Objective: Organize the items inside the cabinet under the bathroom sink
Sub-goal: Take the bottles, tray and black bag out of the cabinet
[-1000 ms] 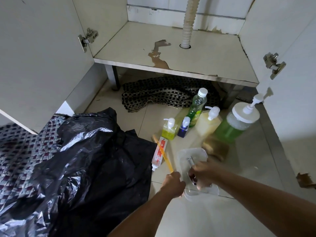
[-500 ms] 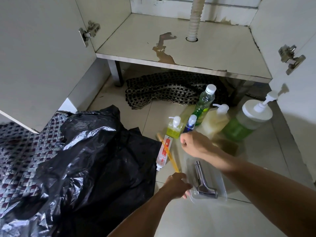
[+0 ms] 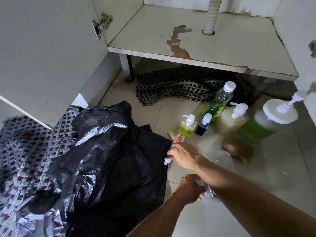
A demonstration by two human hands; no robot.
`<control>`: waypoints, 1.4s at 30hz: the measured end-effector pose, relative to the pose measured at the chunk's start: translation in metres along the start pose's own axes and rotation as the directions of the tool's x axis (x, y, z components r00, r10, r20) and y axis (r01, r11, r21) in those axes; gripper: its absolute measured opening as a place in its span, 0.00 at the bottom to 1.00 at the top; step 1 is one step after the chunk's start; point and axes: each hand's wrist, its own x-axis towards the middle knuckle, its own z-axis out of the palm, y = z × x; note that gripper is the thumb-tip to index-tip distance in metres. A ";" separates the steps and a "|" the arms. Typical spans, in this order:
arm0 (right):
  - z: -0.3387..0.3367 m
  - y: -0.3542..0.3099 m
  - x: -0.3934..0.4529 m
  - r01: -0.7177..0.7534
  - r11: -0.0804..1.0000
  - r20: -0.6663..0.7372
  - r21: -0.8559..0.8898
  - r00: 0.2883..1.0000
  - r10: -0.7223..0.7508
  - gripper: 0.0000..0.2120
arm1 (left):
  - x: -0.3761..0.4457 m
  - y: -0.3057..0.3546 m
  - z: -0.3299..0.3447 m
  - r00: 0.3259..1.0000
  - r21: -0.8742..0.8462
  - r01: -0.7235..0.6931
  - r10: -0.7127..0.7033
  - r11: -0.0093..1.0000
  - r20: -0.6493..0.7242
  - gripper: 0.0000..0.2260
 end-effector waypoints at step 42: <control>-0.059 0.047 -0.157 -0.172 0.939 0.171 0.298 0.977 0.125 0.13 | -0.017 0.023 -0.006 0.988 0.016 0.103 -0.100 0.995 -0.117 0.15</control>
